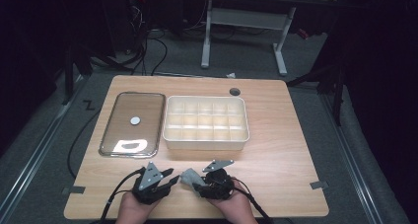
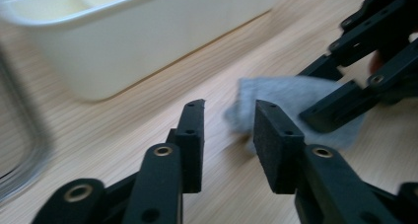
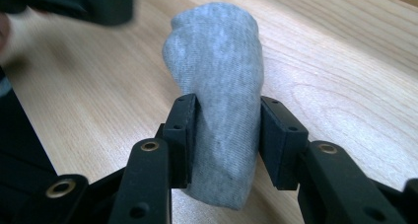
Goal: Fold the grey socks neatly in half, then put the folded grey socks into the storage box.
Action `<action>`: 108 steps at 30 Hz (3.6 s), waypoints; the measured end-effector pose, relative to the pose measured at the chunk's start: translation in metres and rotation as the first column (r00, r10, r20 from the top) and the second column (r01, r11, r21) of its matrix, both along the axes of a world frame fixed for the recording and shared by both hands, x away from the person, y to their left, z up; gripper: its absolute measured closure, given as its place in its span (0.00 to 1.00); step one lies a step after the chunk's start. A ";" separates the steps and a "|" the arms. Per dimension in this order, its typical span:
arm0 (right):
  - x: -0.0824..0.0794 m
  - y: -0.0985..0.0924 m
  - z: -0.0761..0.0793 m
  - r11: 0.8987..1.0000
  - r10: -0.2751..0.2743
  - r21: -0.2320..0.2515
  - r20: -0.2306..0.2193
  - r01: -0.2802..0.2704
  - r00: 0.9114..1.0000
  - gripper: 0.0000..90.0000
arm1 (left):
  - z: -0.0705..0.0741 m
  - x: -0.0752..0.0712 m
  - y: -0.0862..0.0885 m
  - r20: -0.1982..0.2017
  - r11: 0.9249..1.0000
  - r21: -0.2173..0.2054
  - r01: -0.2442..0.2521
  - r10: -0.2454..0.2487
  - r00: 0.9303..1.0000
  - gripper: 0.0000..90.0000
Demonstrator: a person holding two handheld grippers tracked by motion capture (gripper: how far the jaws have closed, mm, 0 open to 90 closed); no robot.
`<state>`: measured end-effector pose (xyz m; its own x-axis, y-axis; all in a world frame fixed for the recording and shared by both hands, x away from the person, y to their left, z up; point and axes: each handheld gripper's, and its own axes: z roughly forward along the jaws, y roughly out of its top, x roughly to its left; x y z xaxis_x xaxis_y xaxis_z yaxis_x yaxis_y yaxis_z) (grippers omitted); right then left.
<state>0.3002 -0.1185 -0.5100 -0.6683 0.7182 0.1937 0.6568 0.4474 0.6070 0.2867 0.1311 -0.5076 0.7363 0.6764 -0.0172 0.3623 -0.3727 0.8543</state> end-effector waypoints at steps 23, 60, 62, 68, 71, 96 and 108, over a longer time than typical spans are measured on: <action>0.008 0.021 0.007 0.978 0.121 -0.172 -0.012 -0.122 0.993 0.73 | -0.021 0.002 0.015 -0.024 0.998 0.044 -0.054 0.055 0.998 0.51; 0.014 0.004 0.028 0.977 0.121 -0.183 0.042 -0.112 0.992 0.76 | -0.020 0.007 0.019 -0.042 0.999 -0.029 -0.045 0.044 0.998 0.46; 0.014 0.000 0.029 0.976 0.118 -0.188 0.046 -0.108 0.992 0.76 | -0.020 0.007 0.019 -0.038 0.999 -0.027 -0.046 0.045 0.998 0.45; 0.017 -0.017 0.031 0.984 0.072 -0.164 0.044 -0.064 0.996 0.76 | -0.020 0.006 0.021 -0.043 0.999 -0.010 -0.053 0.052 0.998 0.43; 0.018 -0.025 0.028 0.982 0.055 -0.183 0.041 -0.047 0.998 0.76 | -0.019 0.004 0.023 -0.051 0.998 -0.008 -0.061 0.061 0.997 0.43; 0.041 -0.097 0.074 0.973 -0.123 -0.190 0.040 0.128 0.992 0.76 | -0.019 0.007 0.019 -0.064 1.000 -0.005 -0.028 0.027 0.998 0.47; 0.068 -0.108 0.094 0.968 -0.160 -0.189 0.026 0.162 0.987 0.76 | -0.020 0.007 0.018 -0.058 1.000 0.003 -0.026 0.026 0.998 0.47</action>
